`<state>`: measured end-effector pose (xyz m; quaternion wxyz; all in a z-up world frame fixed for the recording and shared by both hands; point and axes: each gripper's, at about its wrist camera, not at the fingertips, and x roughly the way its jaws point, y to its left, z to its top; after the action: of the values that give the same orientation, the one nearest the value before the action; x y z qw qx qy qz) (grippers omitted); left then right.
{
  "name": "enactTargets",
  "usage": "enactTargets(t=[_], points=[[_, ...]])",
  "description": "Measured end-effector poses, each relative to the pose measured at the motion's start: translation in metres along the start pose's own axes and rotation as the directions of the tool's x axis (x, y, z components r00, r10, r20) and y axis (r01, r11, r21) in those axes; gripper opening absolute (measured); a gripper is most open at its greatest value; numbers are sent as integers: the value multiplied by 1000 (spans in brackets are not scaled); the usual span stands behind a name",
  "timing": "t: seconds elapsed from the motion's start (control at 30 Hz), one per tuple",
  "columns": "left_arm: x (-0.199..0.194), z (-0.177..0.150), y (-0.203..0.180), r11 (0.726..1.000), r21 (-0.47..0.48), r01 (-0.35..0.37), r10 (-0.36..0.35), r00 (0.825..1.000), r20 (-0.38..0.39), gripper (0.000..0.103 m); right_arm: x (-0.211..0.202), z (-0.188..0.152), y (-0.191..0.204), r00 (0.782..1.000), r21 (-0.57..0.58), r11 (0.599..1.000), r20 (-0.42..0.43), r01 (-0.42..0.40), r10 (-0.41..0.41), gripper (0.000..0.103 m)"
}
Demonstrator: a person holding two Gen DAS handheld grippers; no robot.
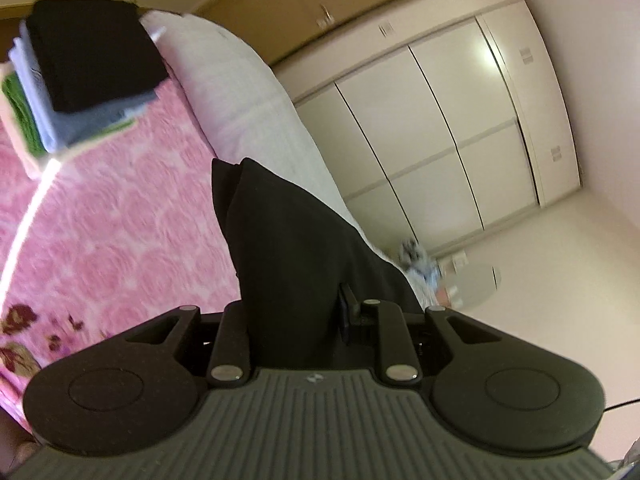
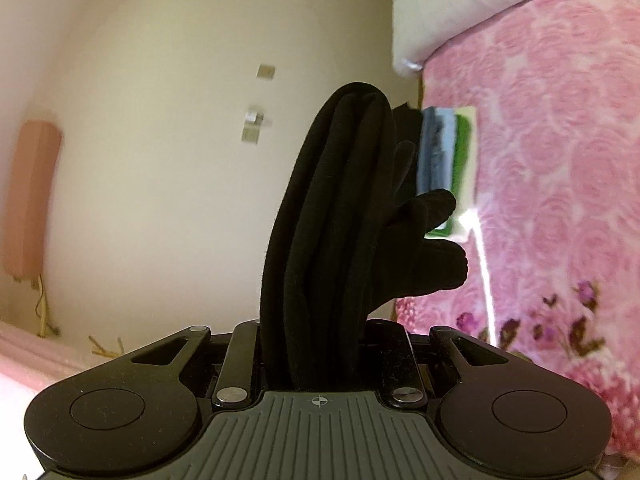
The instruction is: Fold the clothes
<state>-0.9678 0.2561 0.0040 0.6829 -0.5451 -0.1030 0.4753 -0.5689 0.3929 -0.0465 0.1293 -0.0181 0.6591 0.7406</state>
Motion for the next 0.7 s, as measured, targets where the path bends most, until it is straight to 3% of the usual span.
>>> enactTargets(t=[0.2, 0.4, 0.53, 0.7], points=[[3, 52, 29, 1000, -4, -16, 16, 1000, 7, 20, 65, 26, -7, 1000, 9, 1000, -16, 2, -2, 21], [19, 131, 81, 1000, 17, 2, -1, 997, -81, 20, 143, 39, -16, 998, 55, 998, 57, 23, -26, 21], [34, 206, 124, 998, 53, 23, -13, 982, -189, 20, 199, 37, -15, 986, 120, 992, 158, 24, -43, 21], [52, 304, 166, 992, 118, 45, -6, 950, -313, 20, 271, 45, -12, 960, 197, 980, 273, 8, -62, 21]])
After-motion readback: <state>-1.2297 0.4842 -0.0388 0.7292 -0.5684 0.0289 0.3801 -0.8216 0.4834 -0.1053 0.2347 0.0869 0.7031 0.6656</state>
